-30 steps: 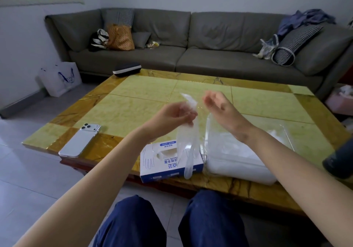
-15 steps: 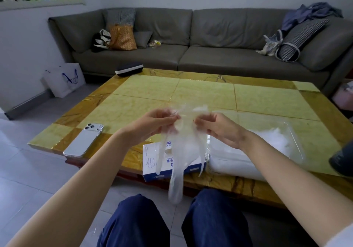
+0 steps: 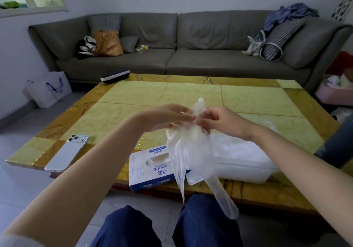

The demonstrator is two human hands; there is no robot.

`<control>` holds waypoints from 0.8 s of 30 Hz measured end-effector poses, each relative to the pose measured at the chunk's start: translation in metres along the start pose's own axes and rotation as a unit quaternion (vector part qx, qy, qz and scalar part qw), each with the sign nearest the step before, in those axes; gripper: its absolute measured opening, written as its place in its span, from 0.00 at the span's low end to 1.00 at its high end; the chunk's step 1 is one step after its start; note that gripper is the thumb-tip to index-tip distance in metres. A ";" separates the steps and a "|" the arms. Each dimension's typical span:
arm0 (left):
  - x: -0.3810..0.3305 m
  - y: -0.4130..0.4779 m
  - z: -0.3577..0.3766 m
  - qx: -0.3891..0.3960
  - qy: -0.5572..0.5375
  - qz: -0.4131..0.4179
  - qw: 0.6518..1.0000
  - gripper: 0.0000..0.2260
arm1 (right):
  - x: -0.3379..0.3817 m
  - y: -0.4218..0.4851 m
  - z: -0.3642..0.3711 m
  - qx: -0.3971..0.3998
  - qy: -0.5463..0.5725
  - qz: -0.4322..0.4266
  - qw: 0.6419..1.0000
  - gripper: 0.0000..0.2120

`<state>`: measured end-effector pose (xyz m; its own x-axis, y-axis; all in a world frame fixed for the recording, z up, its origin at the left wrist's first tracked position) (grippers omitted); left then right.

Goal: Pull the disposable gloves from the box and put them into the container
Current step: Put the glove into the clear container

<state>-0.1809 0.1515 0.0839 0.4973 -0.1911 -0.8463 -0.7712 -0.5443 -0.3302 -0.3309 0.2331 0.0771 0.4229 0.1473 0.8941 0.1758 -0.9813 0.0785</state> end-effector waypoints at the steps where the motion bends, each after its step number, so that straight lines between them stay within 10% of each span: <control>1: -0.006 0.004 0.004 0.012 0.021 0.008 1.000 0.10 | 0.000 -0.003 -0.005 0.008 0.000 0.010 1.000 0.11; 5: -0.027 0.023 0.011 -0.059 0.072 0.030 0.995 0.02 | -0.009 -0.018 -0.026 0.034 -0.053 0.093 0.994 0.12; 9: -0.049 0.047 0.017 -0.177 0.122 0.102 0.971 0.06 | -0.017 -0.022 -0.062 -0.112 -0.223 0.080 0.965 0.07; 17: -0.091 0.042 0.021 -0.390 0.159 0.326 0.846 0.10 | 0.023 -0.056 -0.092 -0.398 -0.475 -0.191 0.762 0.08; 24: -0.031 0.042 0.044 -0.304 0.294 0.239 0.874 0.02 | -0.019 -0.073 -0.057 -0.205 -0.481 -0.134 0.842 0.09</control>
<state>-0.2459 0.1701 0.0780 0.4324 -0.8044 -0.4074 -0.6810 -0.5875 0.4371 -0.4024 0.2953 0.0800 0.9759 0.2084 0.0639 0.1412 -0.8278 0.5430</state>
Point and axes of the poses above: each hand's wrist, its own y-axis towards the middle knuckle, its own z-axis out of the palm, x = y × z, the point moved 3 cm from there along y, towards the middle knuckle, and after that the axes turned 3 degrees about -z, right-handed, at the moved point
